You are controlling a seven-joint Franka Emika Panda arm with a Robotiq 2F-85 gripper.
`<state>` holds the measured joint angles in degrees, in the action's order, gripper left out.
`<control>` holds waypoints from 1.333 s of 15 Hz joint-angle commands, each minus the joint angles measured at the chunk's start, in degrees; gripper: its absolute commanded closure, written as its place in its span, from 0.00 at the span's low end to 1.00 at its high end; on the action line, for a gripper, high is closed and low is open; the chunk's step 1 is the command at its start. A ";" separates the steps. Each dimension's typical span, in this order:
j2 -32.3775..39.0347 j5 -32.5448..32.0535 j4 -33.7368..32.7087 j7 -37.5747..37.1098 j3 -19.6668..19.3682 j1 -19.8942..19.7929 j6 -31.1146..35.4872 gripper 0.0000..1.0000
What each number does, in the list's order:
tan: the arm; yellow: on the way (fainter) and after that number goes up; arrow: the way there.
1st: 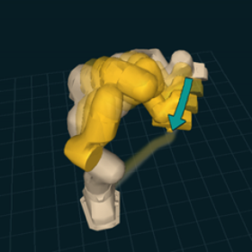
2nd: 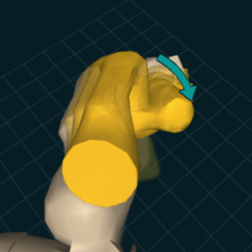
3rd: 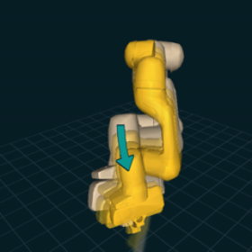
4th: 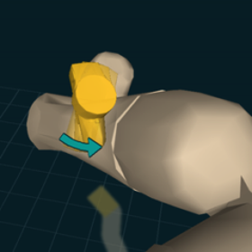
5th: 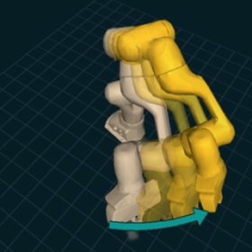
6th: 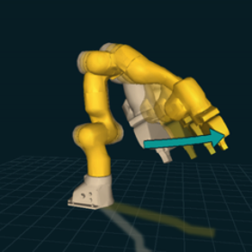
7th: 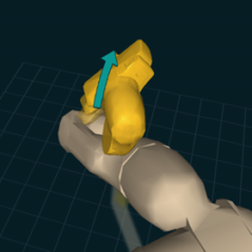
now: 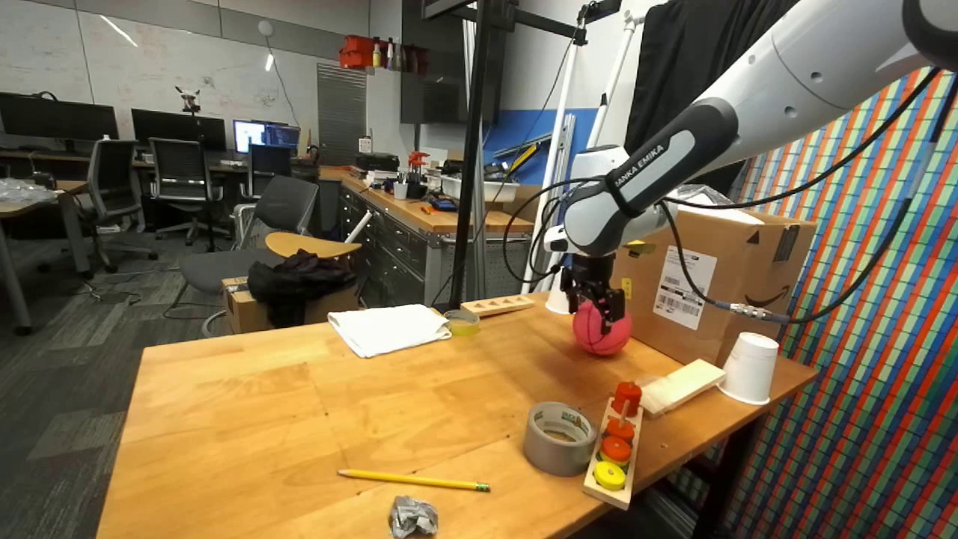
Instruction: Push the basketball between the two cups
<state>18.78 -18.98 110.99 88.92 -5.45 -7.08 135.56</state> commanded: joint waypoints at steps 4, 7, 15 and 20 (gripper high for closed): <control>-5.24 -16.43 0.86 -2.96 -5.93 -1.80 14.25 0.00; -5.99 -24.02 1.01 -8.88 -7.83 -1.80 20.90 0.00; -5.25 -27.16 0.67 -16.99 -5.82 -2.97 20.99 0.00; -5.54 -27.14 1.11 -18.13 -5.64 -2.87 20.98 0.00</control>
<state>13.31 -46.01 112.20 70.72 -12.08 -9.02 156.78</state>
